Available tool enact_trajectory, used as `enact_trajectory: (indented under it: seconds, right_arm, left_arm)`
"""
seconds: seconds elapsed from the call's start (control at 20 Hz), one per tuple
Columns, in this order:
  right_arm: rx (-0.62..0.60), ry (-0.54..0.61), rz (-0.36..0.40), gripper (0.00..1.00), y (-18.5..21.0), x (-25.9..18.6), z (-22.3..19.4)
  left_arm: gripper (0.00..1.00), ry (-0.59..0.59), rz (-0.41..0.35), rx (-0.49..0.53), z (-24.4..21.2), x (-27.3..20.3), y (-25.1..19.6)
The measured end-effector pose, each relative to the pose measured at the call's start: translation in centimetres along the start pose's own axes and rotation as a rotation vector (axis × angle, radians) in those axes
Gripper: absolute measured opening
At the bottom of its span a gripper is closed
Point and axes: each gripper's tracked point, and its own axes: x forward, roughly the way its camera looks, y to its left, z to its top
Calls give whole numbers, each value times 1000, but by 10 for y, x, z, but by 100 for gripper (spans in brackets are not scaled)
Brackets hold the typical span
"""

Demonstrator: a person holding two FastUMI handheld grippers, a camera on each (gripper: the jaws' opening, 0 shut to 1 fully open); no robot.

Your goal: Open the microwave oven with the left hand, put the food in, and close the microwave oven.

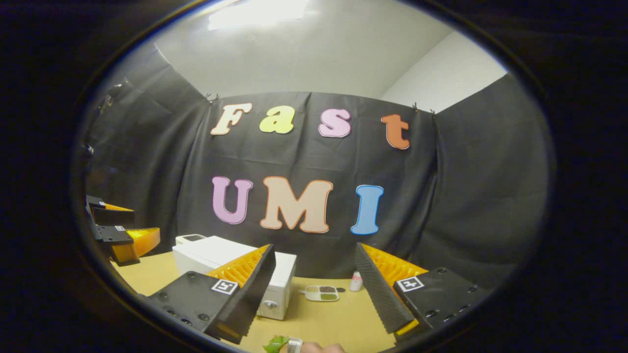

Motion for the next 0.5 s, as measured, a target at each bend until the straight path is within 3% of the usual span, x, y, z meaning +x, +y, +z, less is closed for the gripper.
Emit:
enact_trajectory:
  seconds: [0.25,0.3,0.35,0.5]
  right_arm:
    - [-4,3,9,100,-2,-3,0]
    - [-6,2,9,96,-4,-4,1]
    - [-9,2,9,100,-7,-3,2]
    - [-2,0,2,96,-20,-8,6]
  left_arm:
    - [96,4,-23,-8,-6,9,-9]
    - [99,11,-31,-13,-14,13,-12]
    - [96,20,-39,-12,-21,18,-15]
    - [97,63,-94,-16,-52,35,-37]
